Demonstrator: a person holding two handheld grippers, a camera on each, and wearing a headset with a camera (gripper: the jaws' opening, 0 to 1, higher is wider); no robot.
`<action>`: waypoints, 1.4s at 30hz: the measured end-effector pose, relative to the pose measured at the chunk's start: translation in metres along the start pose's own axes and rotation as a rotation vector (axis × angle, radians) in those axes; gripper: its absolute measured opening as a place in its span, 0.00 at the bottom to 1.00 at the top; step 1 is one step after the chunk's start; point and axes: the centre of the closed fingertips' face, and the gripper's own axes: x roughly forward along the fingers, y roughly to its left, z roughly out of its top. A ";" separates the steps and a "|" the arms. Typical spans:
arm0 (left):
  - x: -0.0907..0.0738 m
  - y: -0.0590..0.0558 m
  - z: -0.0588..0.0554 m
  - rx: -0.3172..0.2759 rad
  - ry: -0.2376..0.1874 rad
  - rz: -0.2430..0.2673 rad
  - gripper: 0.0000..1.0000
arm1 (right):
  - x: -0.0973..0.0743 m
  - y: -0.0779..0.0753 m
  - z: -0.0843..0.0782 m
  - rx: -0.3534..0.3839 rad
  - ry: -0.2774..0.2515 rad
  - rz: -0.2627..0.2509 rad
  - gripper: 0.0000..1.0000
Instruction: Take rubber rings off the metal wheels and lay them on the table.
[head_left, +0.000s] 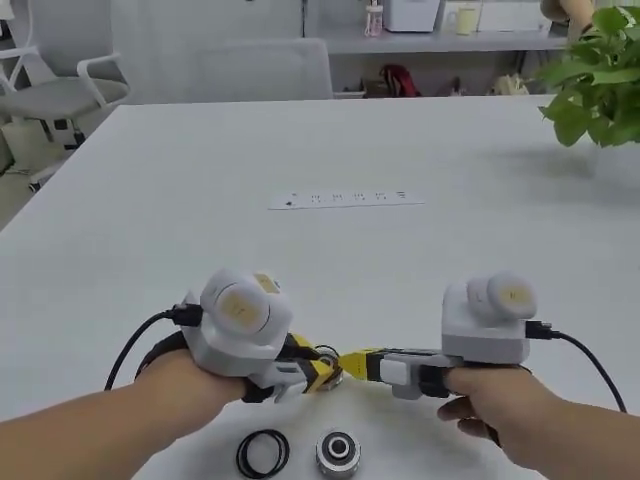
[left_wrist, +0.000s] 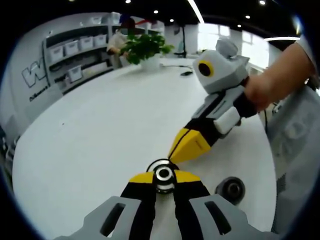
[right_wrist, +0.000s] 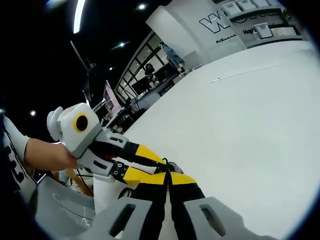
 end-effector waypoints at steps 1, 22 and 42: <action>0.000 0.000 0.000 0.003 0.001 0.000 0.13 | 0.000 0.000 0.000 -0.001 0.000 0.000 0.00; -0.025 -0.016 0.005 0.060 -0.027 -0.063 0.32 | -0.001 0.010 0.003 -0.011 -0.002 0.019 0.00; -0.073 -0.017 0.030 -0.001 -0.164 -0.049 0.57 | -0.004 0.032 0.011 -0.018 -0.013 0.076 0.00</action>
